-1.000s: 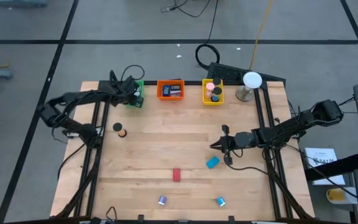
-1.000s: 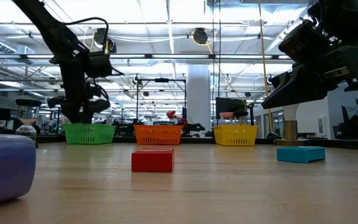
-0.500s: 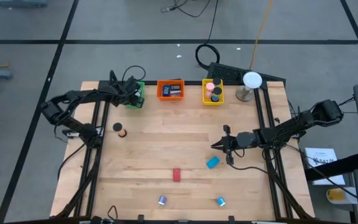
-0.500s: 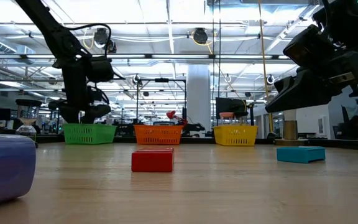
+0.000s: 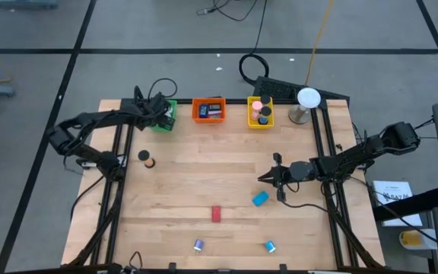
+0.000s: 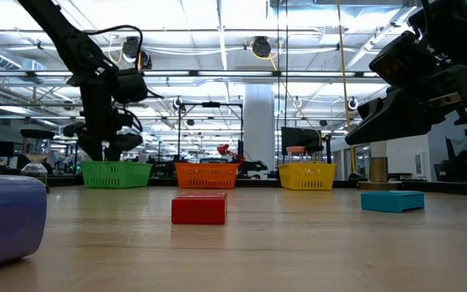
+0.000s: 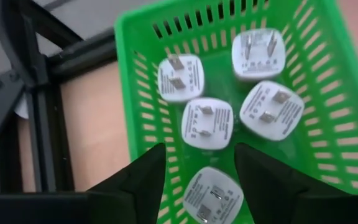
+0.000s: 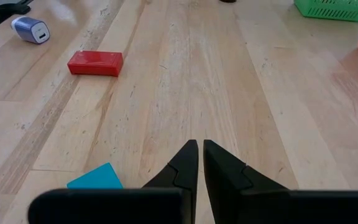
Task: Pick & Place Office items
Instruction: Put the light blue digital clock into the orange bin
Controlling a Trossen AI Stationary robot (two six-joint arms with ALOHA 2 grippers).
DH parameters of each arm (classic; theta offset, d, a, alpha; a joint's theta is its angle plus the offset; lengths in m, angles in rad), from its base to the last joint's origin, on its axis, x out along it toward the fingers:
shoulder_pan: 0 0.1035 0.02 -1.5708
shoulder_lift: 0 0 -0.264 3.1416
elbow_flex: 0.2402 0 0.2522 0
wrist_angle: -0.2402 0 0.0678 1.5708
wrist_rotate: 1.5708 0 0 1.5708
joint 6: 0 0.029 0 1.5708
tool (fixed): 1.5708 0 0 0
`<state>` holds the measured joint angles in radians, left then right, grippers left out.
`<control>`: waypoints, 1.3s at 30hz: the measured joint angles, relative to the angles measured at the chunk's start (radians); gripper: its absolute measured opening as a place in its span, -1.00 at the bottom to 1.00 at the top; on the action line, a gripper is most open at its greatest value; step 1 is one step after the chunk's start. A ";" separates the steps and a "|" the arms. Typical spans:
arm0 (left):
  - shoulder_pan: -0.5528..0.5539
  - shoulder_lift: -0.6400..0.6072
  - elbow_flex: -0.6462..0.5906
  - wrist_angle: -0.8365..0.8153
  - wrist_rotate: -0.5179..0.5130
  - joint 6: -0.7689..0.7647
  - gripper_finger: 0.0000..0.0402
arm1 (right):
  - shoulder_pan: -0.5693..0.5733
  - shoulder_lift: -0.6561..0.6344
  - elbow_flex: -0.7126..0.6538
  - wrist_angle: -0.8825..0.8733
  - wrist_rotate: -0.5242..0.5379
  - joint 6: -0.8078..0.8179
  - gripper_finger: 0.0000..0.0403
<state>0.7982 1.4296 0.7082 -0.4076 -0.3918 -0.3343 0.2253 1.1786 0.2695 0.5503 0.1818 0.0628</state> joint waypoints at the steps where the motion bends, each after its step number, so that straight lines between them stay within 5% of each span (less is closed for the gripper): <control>1: 0.000 -0.011 0.000 0.000 -0.002 0.007 -0.05 | 0.000 0.000 0.000 0.000 0.000 0.000 -0.92; 8: -0.015 -0.115 0.000 -0.019 -0.002 0.077 -0.17 | 0.000 0.000 0.000 0.000 0.000 0.000 -0.92; 13: -0.127 -0.218 -0.036 0.032 -0.002 0.110 -0.40 | -0.001 0.000 0.000 0.016 0.001 -0.011 -0.92; 18: -0.311 -0.305 -0.204 0.369 0.062 0.193 -0.72 | -0.001 0.001 0.000 0.080 0.000 -0.025 -0.92; 23: -0.452 -0.316 -0.398 0.836 0.287 0.299 -0.96 | -0.001 0.002 0.000 0.167 0.001 -0.028 -0.92; 28: -0.523 -0.285 -0.470 1.079 0.408 0.277 -0.90 | -0.017 0.002 0.000 0.253 -0.002 -0.032 -0.92; 39: -0.621 -0.209 -0.469 1.257 0.413 0.364 -0.82 | -0.048 0.002 0.013 0.203 0.040 0.063 -0.92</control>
<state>0.1769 1.2210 0.2394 0.8497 0.0208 0.0299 0.1768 1.1805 0.2824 0.7528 0.2221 0.1254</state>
